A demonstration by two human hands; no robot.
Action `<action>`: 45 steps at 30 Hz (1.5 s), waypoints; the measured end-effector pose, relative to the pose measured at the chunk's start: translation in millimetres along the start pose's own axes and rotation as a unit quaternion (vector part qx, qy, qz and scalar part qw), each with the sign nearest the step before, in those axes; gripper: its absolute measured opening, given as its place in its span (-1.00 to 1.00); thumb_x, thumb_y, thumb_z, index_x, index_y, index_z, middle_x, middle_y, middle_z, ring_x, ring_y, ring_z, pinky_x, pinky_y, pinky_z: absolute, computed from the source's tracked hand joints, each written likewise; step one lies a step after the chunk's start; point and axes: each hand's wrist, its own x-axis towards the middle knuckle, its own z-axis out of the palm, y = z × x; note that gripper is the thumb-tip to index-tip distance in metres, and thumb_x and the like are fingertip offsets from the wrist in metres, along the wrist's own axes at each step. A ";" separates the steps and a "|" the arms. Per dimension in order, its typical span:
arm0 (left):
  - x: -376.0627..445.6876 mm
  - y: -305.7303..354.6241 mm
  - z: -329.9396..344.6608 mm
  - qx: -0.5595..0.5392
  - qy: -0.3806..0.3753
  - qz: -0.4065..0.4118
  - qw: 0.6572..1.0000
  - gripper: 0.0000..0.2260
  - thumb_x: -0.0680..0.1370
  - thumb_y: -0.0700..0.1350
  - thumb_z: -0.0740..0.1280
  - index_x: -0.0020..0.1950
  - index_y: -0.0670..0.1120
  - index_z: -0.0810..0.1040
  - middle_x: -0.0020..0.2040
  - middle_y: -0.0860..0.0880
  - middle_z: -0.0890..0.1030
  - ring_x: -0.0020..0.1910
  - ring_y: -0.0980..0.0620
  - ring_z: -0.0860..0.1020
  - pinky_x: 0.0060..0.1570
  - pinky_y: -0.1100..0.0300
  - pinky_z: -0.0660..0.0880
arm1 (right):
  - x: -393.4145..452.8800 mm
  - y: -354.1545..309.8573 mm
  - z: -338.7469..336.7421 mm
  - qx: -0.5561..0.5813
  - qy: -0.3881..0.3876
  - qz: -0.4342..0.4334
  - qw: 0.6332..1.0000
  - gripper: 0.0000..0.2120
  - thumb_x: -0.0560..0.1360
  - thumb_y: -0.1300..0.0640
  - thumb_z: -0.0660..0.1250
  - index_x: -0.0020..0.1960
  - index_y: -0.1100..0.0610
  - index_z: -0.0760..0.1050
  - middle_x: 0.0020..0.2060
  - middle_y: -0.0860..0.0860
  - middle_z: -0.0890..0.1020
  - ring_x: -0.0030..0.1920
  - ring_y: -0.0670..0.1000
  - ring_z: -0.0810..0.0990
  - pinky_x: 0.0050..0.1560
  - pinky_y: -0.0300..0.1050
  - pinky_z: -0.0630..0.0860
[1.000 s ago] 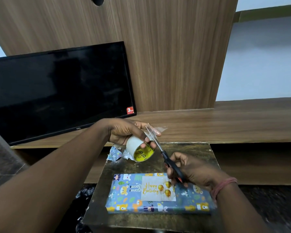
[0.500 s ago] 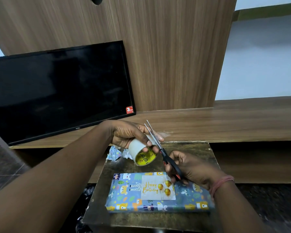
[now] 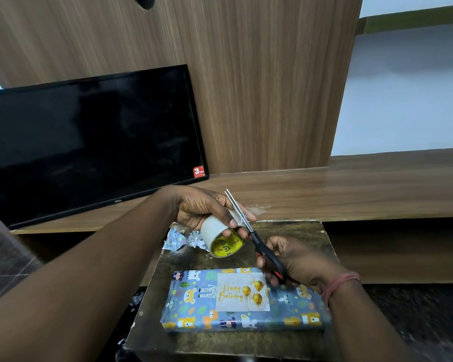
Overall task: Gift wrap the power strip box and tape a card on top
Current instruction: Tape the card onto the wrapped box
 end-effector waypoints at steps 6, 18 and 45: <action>-2.3 -2.3 2.4 0.011 -0.011 -0.010 1.000 -0.52 0.61 -0.40 0.27 0.52 -0.13 0.42 0.18 -0.24 0.61 -0.17 0.03 0.66 -0.05 0.16 0.65 | -1.7 2.9 -4.8 0.001 -0.001 0.001 1.000 -0.79 0.52 0.24 0.43 0.06 0.19 0.42 -0.40 0.07 0.64 -0.45 0.02 0.56 -0.56 -0.20 0.22; -23.1 -38.6 29.9 -0.089 0.063 0.129 0.986 -0.42 0.57 -0.44 0.31 0.51 0.02 0.45 0.19 -0.26 0.60 -0.15 -0.03 0.64 -0.03 0.11 0.65 | 8.3 40.2 -50.4 -0.249 0.358 0.109 0.893 -0.77 0.50 0.04 0.45 -0.17 0.21 0.58 -0.23 0.18 0.70 -0.19 0.20 0.70 -0.11 -0.01 0.65; -7.2 -74.6 88.1 -0.029 0.305 0.211 0.928 -0.24 0.35 -0.27 0.60 0.46 0.18 0.47 0.35 0.03 0.60 0.36 -0.04 0.55 0.33 -0.09 0.51 | -6.1 -27.8 30.8 -0.209 0.181 -0.190 0.942 -0.73 0.48 0.09 0.52 0.17 0.03 0.65 -0.14 -0.12 0.52 -0.22 -0.29 0.54 -0.18 -0.46 0.40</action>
